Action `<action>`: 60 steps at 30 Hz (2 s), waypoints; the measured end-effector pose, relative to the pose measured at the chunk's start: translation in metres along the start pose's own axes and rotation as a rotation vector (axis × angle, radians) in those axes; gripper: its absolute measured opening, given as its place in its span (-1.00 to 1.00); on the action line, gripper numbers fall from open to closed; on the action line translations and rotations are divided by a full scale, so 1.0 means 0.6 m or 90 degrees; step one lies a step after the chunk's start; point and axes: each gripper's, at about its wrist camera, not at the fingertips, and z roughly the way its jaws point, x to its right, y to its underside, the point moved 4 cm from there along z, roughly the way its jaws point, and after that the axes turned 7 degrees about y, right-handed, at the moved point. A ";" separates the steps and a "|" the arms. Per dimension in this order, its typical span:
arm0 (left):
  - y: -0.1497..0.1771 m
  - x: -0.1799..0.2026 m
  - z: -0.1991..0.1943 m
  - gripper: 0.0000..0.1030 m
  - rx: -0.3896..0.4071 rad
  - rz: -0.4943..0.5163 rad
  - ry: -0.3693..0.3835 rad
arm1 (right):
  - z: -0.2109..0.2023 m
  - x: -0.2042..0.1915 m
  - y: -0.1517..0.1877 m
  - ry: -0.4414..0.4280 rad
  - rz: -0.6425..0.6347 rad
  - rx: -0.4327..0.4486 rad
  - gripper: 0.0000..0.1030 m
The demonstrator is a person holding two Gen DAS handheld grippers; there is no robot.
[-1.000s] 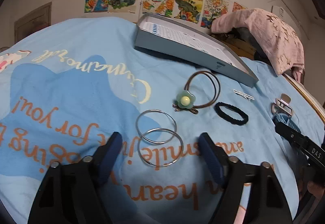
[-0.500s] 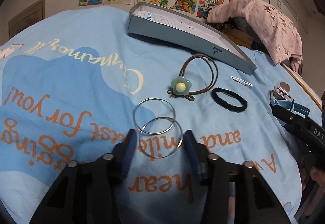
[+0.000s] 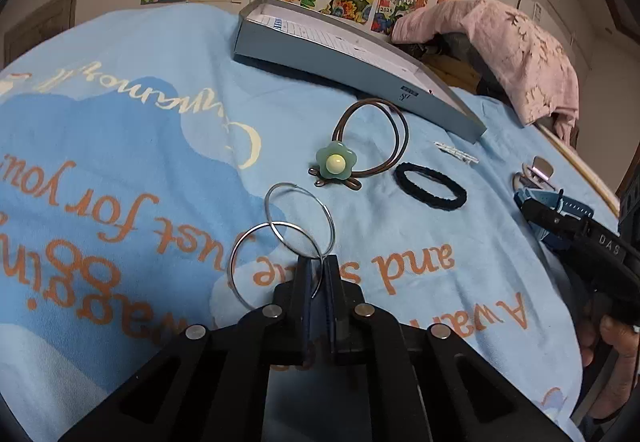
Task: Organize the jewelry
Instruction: 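Grasp a silver hoop ring with the left tool while the right tool grasps the blue smartwatch, then carry the hoop ring and smartwatch into the grey tray and release both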
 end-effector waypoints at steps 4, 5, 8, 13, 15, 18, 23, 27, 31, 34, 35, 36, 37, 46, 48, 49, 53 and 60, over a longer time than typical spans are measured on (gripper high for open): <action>0.001 -0.001 -0.003 -0.92 0.008 -0.006 0.010 | -0.001 -0.005 0.001 -0.016 -0.007 0.004 -0.24; 0.001 -0.001 -0.005 -0.92 0.011 -0.005 0.010 | -0.002 -0.009 0.002 -0.022 -0.013 0.005 -0.24; 0.001 0.003 -0.011 -0.92 0.011 0.000 0.008 | -0.008 -0.022 0.005 -0.035 -0.041 0.009 -0.24; -0.022 0.022 -0.030 -0.92 0.004 0.019 0.012 | -0.019 -0.050 0.011 -0.054 -0.097 0.019 -0.25; -0.029 0.032 -0.039 -0.92 0.005 0.037 0.011 | -0.028 -0.058 0.010 -0.064 -0.115 0.027 -0.27; -0.036 0.046 -0.046 -0.92 0.009 0.057 0.003 | -0.038 -0.066 0.008 -0.076 -0.133 0.036 -0.38; -0.044 0.061 -0.053 -0.92 0.011 0.066 0.004 | -0.051 -0.070 0.006 -0.092 -0.147 0.044 -0.49; -0.052 0.073 -0.063 -0.92 0.009 0.067 0.021 | -0.053 -0.068 0.005 -0.099 -0.135 0.042 -0.50; -0.074 0.090 -0.067 -0.92 0.006 0.076 0.040 | -0.058 -0.074 0.003 -0.110 -0.140 0.042 -0.52; -0.096 0.101 -0.065 -0.92 0.007 0.082 0.048 | -0.058 -0.081 -0.008 -0.123 -0.142 0.034 -0.55; -0.107 0.106 -0.064 -0.92 0.007 0.088 0.050 | -0.057 -0.084 -0.014 -0.128 -0.145 0.032 -0.56; -0.115 0.110 -0.062 -0.92 0.007 0.092 0.052 | -0.056 -0.087 -0.019 -0.131 -0.148 0.029 -0.56; -0.126 0.115 -0.060 -0.92 0.007 0.097 0.054 | -0.055 -0.088 -0.025 -0.134 -0.148 0.027 -0.56; -0.260 0.124 -0.007 -0.92 0.041 0.097 0.073 | -0.006 -0.119 -0.157 -0.173 -0.169 0.011 -0.56; -0.296 0.116 0.018 -0.92 0.056 0.079 0.081 | 0.018 -0.131 -0.191 -0.171 -0.177 0.009 -0.56; -0.308 0.113 0.029 -0.92 0.060 0.072 0.085 | 0.033 -0.138 -0.209 -0.167 -0.181 0.009 -0.56; -0.342 0.104 0.073 -0.92 0.076 0.073 0.077 | 0.092 -0.160 -0.253 -0.149 -0.184 0.009 -0.56; -0.346 0.076 0.140 -0.92 0.071 0.064 0.044 | 0.182 -0.180 -0.256 -0.128 -0.174 -0.022 -0.56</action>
